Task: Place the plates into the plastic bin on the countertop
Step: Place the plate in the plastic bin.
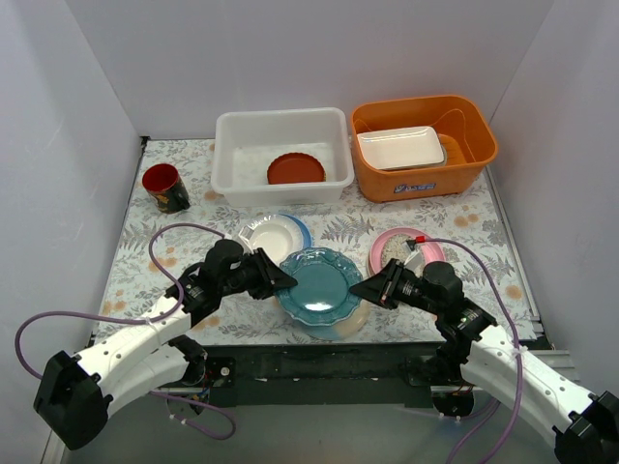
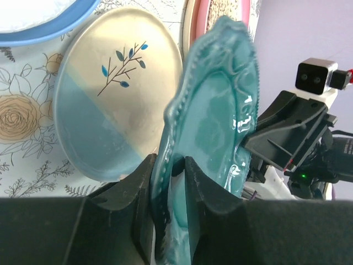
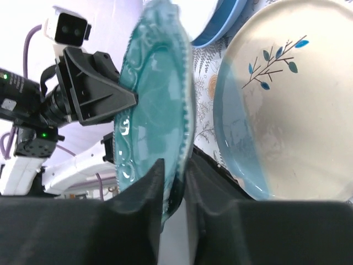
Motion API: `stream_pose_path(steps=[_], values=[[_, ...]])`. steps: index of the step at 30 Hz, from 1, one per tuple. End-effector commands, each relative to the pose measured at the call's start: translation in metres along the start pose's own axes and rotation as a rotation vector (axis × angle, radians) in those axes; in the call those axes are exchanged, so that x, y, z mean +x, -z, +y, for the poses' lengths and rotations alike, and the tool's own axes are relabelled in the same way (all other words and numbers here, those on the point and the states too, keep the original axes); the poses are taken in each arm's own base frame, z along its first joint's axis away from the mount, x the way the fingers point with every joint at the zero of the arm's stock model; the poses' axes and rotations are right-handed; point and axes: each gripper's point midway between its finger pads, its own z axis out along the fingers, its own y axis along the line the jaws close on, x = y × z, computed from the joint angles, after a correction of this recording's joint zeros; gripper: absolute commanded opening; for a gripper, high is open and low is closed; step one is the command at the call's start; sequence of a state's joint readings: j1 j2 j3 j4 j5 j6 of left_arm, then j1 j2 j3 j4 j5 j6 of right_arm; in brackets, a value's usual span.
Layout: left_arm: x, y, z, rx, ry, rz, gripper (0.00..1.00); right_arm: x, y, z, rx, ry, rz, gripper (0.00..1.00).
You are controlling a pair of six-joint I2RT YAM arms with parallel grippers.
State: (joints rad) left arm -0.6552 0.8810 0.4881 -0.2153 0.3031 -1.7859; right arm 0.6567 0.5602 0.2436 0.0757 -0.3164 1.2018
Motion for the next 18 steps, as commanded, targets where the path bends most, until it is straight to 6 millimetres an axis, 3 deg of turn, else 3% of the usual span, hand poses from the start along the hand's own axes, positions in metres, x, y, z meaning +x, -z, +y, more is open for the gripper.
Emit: stream_pose_path(steps=[1, 2, 5, 8, 11, 18], values=[[0.005, 0.003, 0.001, -0.010, 0.005, 0.001, 0.00, 0.001, 0.008, 0.060, -0.252, 0.111, 0.014, 0.34], [0.005, 0.003, 0.002, -0.013, 0.005, 0.003, 0.00, 0.001, 0.008, 0.059, -0.249, 0.110, 0.015, 0.45], [0.004, 0.003, 0.002, -0.021, 0.007, 0.001, 0.00, 0.002, 0.008, 0.058, -0.243, 0.113, 0.017, 0.64], [0.003, 0.003, 0.002, -0.021, 0.006, -0.002, 0.00, 0.000, 0.009, 0.058, -0.234, 0.123, 0.011, 0.78], [0.003, 0.004, -0.001, -0.013, 0.001, -0.006, 0.00, -0.001, 0.009, 0.053, -0.208, 0.126, 0.000, 0.87], [0.001, 0.006, -0.006, -0.002, -0.002, -0.014, 0.00, 0.001, 0.009, 0.048, -0.197, 0.122, 0.006, 0.95]])
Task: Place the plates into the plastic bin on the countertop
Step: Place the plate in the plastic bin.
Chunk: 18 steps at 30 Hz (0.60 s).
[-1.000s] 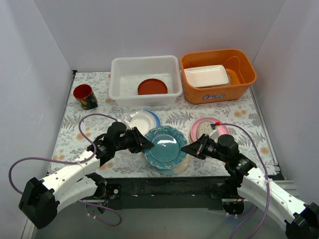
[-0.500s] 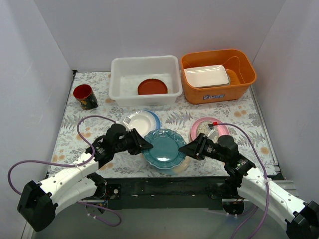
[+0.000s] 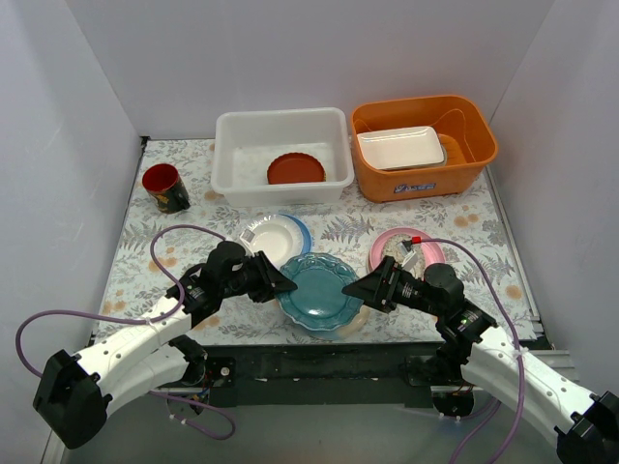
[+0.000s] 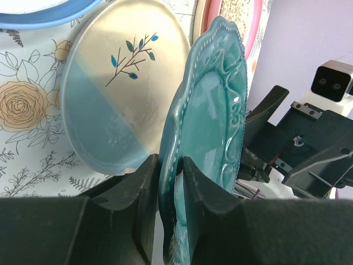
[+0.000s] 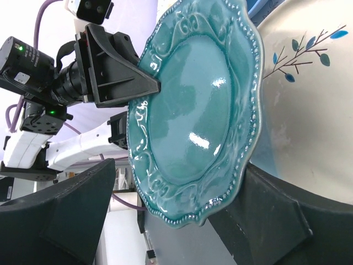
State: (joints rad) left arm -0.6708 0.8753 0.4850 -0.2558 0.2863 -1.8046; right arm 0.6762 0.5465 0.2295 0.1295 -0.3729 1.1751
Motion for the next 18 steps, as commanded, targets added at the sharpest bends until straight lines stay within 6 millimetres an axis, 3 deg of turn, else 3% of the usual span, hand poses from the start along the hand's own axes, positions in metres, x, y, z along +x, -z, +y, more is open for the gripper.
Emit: stream_pose_path(steps=[1, 18], values=[[-0.0053, 0.0055, -0.0125, 0.033, -0.025, -0.026, 0.00, -0.0120, 0.0040, 0.0361, -0.123, 0.076, -0.045, 0.95], [-0.0112, 0.0009, -0.0113, 0.003, -0.028, -0.044, 0.00, -0.0098, 0.0047, 0.0291, -0.087, 0.139, -0.031, 0.98]])
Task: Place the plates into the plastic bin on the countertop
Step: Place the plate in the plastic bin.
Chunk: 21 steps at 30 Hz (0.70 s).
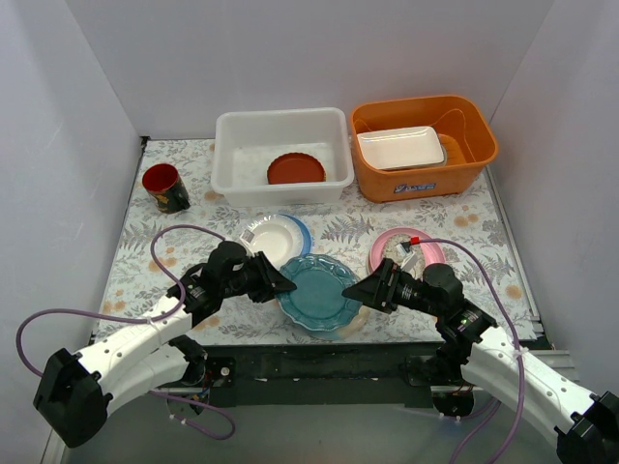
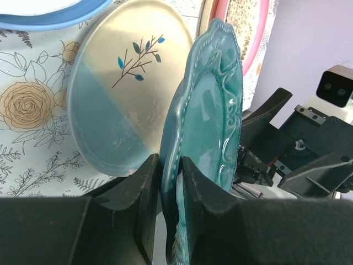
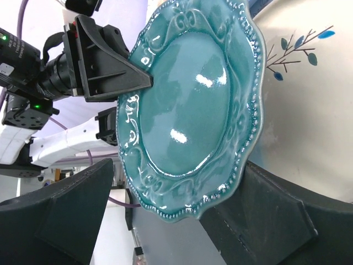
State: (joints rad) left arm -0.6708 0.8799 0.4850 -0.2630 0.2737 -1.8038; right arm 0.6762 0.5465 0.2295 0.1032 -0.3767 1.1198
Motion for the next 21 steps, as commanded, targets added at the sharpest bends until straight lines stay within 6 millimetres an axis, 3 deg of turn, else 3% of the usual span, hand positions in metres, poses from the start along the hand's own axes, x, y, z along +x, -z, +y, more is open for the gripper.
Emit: stream_pose_path(steps=[1, 4, 10, 11, 18, 21], values=[[-0.013, 0.002, -0.018, 0.018, -0.033, -0.043, 0.00, -0.014, 0.005, 0.036, -0.106, 0.100, -0.048, 0.98], [-0.018, -0.005, -0.019, -0.005, -0.048, -0.048, 0.00, -0.013, 0.006, 0.032, -0.097, 0.097, -0.047, 0.98], [-0.039, -0.020, -0.045, -0.018, -0.097, -0.070, 0.00, -0.009, 0.007, 0.026, -0.090, 0.087, -0.047, 0.98], [-0.045, -0.020, -0.057, -0.002, -0.111, -0.081, 0.00, -0.008, 0.007, 0.023, -0.086, 0.083, -0.044, 0.98], [-0.072, -0.033, -0.084, -0.009, -0.146, -0.121, 0.00, -0.005, 0.008, 0.015, -0.072, 0.075, -0.044, 0.98], [-0.081, -0.040, -0.086, -0.022, -0.156, -0.116, 0.00, -0.007, 0.009, 0.016, -0.073, 0.076, -0.057, 0.98]])
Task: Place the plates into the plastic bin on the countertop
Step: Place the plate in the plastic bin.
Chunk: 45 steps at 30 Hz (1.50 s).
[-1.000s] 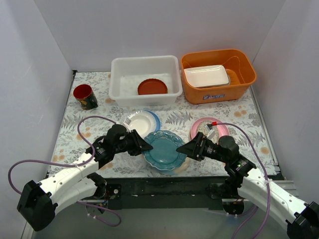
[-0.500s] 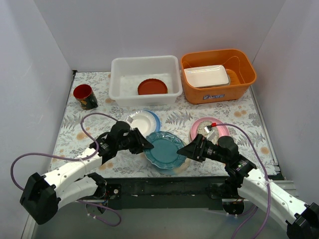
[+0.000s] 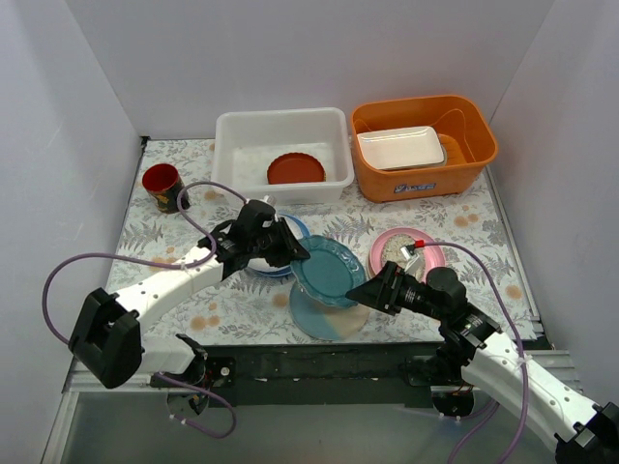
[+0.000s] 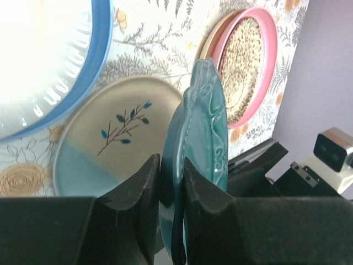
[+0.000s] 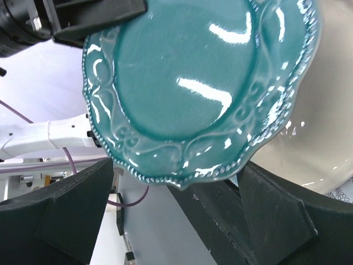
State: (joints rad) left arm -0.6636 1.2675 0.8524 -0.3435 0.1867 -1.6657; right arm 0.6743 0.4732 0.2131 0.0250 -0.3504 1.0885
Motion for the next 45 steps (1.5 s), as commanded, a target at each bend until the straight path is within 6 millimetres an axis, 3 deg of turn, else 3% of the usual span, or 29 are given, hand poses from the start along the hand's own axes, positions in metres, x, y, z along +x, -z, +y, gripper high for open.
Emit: stream_pose_path(steps=[1, 6, 12, 18, 28, 36, 43, 44, 45], values=[[-0.041, 0.010, -0.047, 0.110, -0.042, -0.096, 0.00, -0.010, 0.004, 0.027, -0.104, 0.054, -0.046, 0.98], [-0.058, 0.010, -0.056, 0.104, -0.065, -0.105, 0.00, -0.012, 0.005, 0.023, -0.080, 0.056, -0.060, 0.98], [-0.099, 0.020, -0.057, 0.112, -0.060, -0.157, 0.00, -0.011, 0.005, 0.021, -0.079, 0.059, -0.053, 0.98], [-0.131, 0.026, -0.074, 0.155, -0.079, -0.186, 0.00, -0.004, 0.003, 0.014, -0.072, 0.046, -0.031, 0.98], [-0.177, 0.019, -0.099, 0.187, -0.105, -0.209, 0.00, 0.004, 0.003, 0.002, -0.063, 0.019, -0.015, 0.98], [-0.209, 0.008, -0.106, 0.200, -0.096, -0.221, 0.00, 0.009, 0.003, -0.004, -0.051, 0.009, 0.005, 0.98], [-0.246, 0.005, -0.120, 0.227, -0.097, -0.255, 0.00, 0.015, 0.004, -0.011, -0.049, -0.008, 0.018, 0.98], [-0.256, 0.012, -0.127, 0.239, -0.106, -0.276, 0.00, 0.015, 0.004, -0.011, -0.052, -0.011, 0.015, 0.98], [-0.261, 0.005, -0.122, 0.227, -0.095, -0.269, 0.00, 0.016, 0.004, -0.012, -0.049, -0.012, 0.016, 0.98]])
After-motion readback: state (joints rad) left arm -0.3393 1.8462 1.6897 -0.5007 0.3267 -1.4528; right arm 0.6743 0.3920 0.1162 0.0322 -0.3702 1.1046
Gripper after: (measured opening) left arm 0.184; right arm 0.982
